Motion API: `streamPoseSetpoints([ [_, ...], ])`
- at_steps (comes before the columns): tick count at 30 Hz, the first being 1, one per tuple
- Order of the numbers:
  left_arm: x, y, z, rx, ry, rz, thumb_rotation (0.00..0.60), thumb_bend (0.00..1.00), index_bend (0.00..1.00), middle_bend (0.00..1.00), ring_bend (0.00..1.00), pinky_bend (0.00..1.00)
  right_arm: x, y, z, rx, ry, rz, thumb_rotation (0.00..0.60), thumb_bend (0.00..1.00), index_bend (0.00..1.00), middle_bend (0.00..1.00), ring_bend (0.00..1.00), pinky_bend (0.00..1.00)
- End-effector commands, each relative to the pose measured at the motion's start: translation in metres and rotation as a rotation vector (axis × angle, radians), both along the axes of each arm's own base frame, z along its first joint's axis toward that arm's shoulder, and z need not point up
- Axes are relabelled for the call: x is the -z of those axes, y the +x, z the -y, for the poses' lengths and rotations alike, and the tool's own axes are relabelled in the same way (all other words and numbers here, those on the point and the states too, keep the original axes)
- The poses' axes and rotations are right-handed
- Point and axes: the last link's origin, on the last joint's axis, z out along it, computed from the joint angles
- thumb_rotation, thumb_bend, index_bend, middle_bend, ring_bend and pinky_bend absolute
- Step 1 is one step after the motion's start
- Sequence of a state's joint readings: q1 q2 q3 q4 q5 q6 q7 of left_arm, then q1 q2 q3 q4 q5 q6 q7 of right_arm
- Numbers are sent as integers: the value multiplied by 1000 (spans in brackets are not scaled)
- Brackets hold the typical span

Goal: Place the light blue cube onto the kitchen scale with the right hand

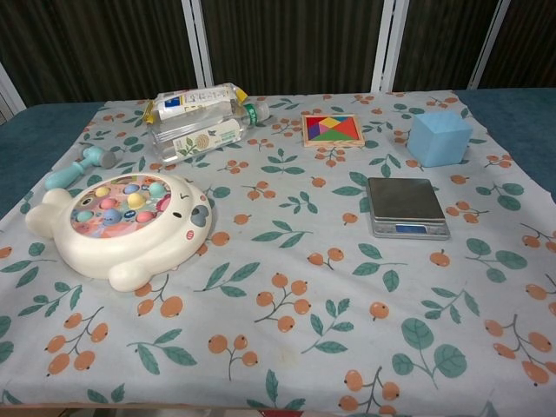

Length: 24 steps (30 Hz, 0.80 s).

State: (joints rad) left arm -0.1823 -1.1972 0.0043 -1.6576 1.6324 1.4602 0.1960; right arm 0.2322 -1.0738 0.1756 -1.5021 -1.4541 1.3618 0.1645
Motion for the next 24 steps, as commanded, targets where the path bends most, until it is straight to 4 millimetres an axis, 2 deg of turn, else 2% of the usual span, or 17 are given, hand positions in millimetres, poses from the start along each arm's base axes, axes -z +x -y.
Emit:
streamPoseSetpoints([
  [1,0,0,0,-2,0,1,600,472,76,23,79,367,14,7,44,-5,39,28,600,132,80,94,48,227],
  [6,1,-3,-1,-17,-8,2,600,472,85,23,79,372,32,17,89,26,92,25,600,132,92,93,51,227],
  [12,1,-8,-3,-39,-16,4,600,471,98,23,79,376,55,28,129,58,145,8,600,132,90,94,51,227],
  [24,1,-19,-9,-86,-27,15,600,472,108,23,79,378,96,38,178,134,180,11,600,132,112,99,71,280],
])
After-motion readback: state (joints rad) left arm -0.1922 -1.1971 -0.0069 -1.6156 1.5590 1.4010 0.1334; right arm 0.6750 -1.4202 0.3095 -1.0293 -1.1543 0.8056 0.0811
